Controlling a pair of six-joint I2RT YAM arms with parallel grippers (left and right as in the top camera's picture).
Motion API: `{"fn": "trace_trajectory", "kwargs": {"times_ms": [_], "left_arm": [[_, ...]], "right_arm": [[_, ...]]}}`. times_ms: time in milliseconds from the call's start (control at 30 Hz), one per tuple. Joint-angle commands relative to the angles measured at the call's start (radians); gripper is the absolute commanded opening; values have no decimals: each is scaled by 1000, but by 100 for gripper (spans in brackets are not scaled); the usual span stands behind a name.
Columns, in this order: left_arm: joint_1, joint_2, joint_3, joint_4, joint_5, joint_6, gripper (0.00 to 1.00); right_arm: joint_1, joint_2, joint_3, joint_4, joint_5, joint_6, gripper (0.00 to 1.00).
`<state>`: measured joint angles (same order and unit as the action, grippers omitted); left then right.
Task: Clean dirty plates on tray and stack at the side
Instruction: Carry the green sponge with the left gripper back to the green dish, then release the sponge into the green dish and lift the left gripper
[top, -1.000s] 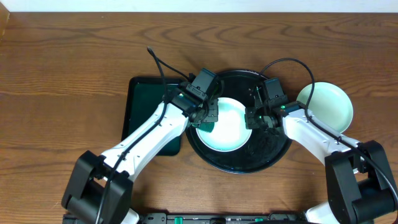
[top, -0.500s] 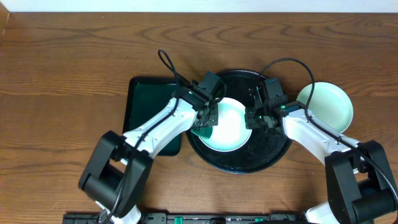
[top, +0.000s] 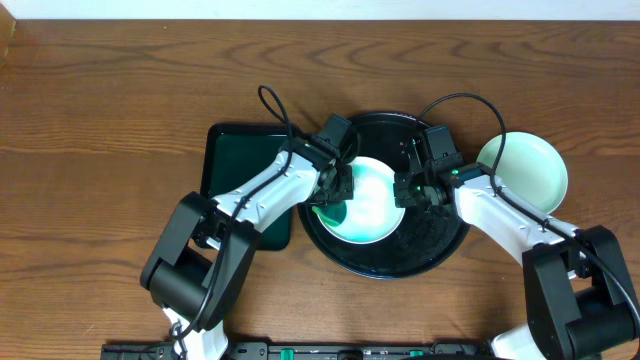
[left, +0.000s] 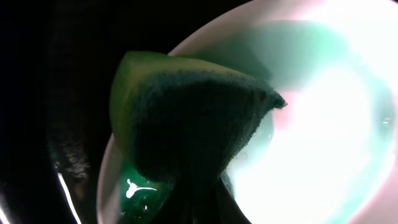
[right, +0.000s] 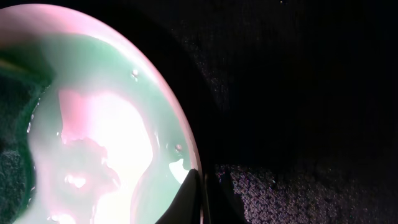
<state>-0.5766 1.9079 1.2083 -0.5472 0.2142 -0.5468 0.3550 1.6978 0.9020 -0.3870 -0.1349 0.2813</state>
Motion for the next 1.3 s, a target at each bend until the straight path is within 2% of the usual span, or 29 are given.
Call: {"fn": "trace_trajectory", "kwargs": {"times_ms": [0,100,333,533,700,900,1100,1267], "left_arm": [[-25,61,-7,22,257,-8,7],[-24,23,4,22,299,-9,7],[-6,-176,16,36,275,10,7],[50,-375,16,-43,68,32,8],[140,-455,16,-205,-124,84,8],[265,-454,0,-341,-211,121,7],[358,-430,-32,-369,-211,159,7],[379,-380,-60,-343,-211,223,7]], "right_arm": [[19,6,-3,4,-27,2,1],[19,6,-3,6,-27,2,1],[19,6,-3,3,-28,2,1],[19,6,-3,3,-28,2,1],[19,6,-3,3,-27,2,1],[19,6,-3,3,-27,2,1],[19,6,-3,5,-28,2,1],[19,6,-3,5,-28,2,1]]}}
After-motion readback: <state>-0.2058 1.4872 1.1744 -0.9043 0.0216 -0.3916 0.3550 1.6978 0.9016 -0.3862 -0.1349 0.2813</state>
